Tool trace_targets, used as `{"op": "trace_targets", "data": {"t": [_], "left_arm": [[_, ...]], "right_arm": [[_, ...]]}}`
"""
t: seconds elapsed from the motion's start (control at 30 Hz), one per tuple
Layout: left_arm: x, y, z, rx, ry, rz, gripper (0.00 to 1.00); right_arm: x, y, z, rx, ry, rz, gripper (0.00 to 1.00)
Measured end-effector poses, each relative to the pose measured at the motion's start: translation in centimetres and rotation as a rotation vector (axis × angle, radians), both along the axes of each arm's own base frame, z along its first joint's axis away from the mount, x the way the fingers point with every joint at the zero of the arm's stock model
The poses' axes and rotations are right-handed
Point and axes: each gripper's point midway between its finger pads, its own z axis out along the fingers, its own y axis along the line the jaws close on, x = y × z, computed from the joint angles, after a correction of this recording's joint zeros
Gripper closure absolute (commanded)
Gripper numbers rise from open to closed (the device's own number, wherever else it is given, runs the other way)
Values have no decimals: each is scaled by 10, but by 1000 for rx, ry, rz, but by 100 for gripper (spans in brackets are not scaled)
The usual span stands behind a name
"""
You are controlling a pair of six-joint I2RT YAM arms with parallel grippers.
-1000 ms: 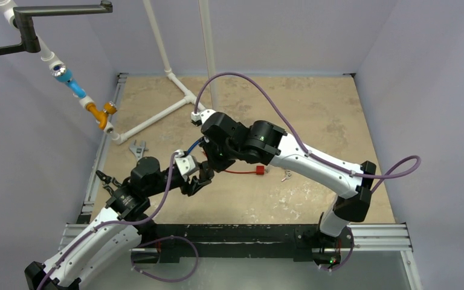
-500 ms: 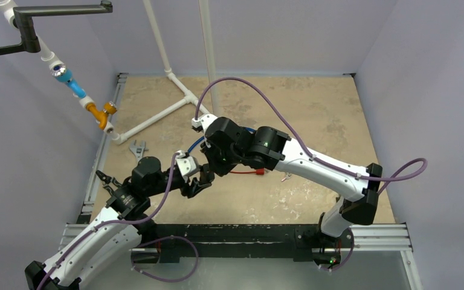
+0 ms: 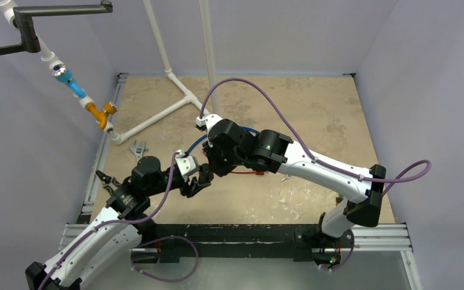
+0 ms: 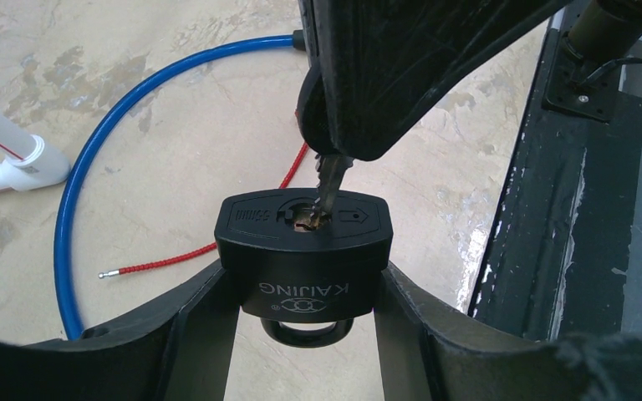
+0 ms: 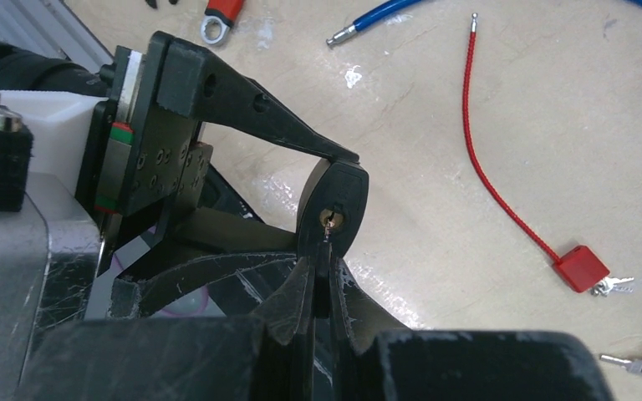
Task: Unlock with the key
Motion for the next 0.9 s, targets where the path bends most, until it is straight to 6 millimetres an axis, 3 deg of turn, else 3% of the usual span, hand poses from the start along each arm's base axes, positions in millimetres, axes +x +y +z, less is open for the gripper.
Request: {"op": "trace_targets", "data": {"t": [0.57,0.9], "left_arm": [[-3,10,-20,67,54,23,100],[-8,5,-12,71,-42,-67,100]], "right_arm": [[-1,9,-22,69,74,-27,100],[-11,6,-15,113,94,57,100]]}}
